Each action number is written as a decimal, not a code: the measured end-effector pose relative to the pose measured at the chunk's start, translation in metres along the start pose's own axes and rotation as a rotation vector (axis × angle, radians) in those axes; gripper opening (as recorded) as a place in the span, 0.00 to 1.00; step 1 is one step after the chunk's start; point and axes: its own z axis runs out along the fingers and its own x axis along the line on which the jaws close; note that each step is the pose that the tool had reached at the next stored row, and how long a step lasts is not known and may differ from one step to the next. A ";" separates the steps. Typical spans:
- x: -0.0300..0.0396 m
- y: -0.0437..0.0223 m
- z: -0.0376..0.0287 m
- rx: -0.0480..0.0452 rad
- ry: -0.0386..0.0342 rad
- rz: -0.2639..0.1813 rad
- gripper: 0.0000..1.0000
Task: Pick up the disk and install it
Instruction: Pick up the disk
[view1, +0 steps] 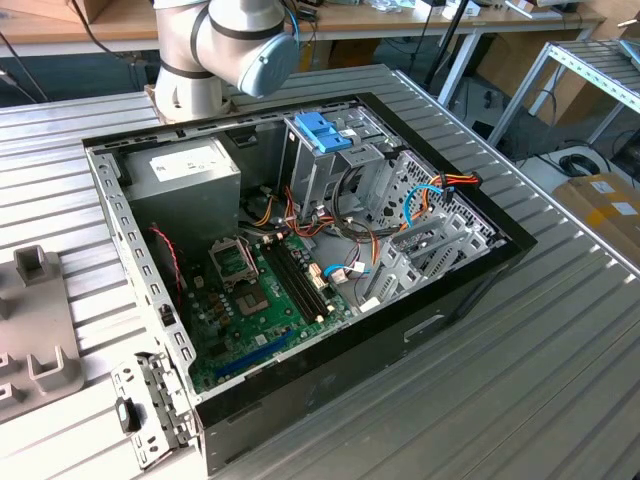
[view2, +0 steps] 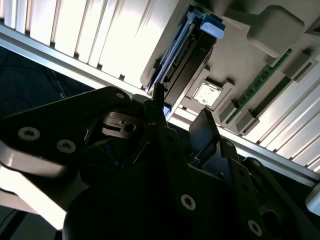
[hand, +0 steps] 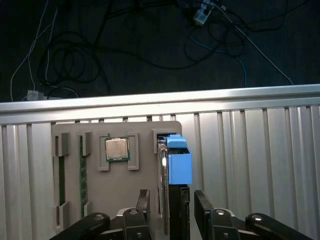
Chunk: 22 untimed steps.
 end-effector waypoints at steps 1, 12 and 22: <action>0.0001 0.0006 0.0006 -0.0002 0.0001 0.000 0.48; -0.0001 0.0049 0.0119 -0.0005 -0.0011 0.000 0.48; -0.0041 0.0082 0.0192 -0.0004 -0.0022 -0.001 0.48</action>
